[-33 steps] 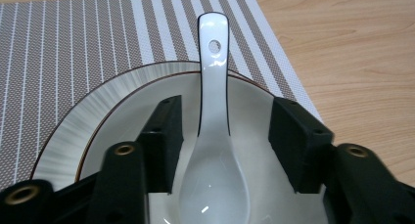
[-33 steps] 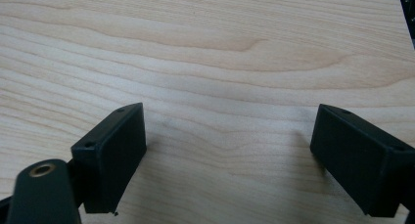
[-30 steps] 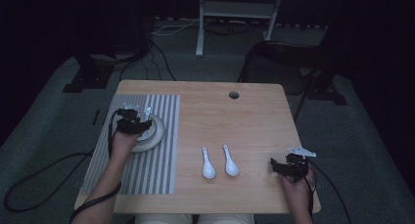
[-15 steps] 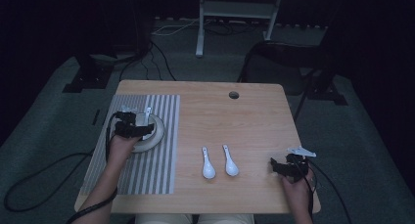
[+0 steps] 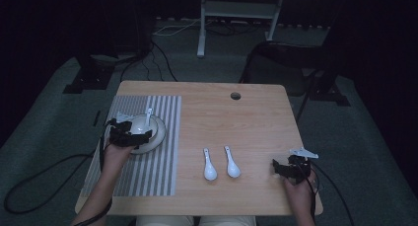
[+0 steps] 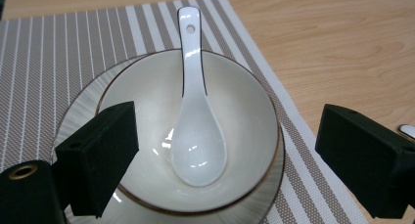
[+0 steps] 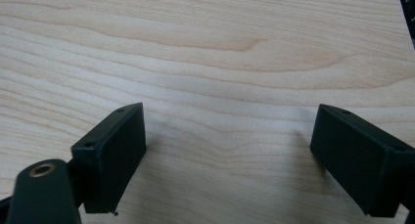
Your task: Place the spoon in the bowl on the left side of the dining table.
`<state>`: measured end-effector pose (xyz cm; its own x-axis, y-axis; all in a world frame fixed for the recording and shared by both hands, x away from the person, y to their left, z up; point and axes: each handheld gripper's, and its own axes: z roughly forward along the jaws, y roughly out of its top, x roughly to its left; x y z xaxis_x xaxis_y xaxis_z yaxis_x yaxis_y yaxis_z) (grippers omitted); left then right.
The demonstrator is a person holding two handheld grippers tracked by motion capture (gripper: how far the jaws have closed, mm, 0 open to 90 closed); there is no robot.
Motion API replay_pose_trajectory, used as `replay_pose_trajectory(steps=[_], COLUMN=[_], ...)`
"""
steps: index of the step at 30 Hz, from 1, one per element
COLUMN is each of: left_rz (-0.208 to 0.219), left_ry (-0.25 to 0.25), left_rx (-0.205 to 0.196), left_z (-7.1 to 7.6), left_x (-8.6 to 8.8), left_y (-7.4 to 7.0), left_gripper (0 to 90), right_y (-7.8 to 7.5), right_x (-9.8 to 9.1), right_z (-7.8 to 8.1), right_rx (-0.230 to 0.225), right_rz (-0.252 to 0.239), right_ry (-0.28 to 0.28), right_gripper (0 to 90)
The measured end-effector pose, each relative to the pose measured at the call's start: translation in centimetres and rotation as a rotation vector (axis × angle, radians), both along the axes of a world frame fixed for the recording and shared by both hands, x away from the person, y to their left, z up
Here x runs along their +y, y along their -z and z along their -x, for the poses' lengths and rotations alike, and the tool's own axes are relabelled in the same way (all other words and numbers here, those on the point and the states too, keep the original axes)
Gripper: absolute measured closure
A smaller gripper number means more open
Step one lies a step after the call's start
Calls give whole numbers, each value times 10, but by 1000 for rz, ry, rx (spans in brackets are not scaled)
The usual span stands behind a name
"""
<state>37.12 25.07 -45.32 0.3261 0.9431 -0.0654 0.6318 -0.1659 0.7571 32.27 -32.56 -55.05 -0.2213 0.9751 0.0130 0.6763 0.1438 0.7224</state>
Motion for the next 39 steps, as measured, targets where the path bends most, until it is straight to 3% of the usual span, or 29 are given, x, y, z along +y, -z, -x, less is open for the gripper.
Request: replay_pose_trajectory(steps=[5,17,20,33,39], left_rz=[-53,-25,-6,-19,-8], left_ry=[21,17,16,55,52], left_rx=[-6,7,-1,-42,-47], left_z=[11,29,35,58,70], left_x=[3,12,12,13,23], left_y=[5,20,22,27,33], left_gripper=[90,89,89,90,90], right_y=[0,0,0,0,0], right_x=[0,0,0,0,0], right_z=[0,0,0,0,0], right_rx=[0,0,0,0,1], right_rz=[0,0,0,0,-2], right_ry=[0,0,0,0,1], right_gripper=[127,127,127,127,127])
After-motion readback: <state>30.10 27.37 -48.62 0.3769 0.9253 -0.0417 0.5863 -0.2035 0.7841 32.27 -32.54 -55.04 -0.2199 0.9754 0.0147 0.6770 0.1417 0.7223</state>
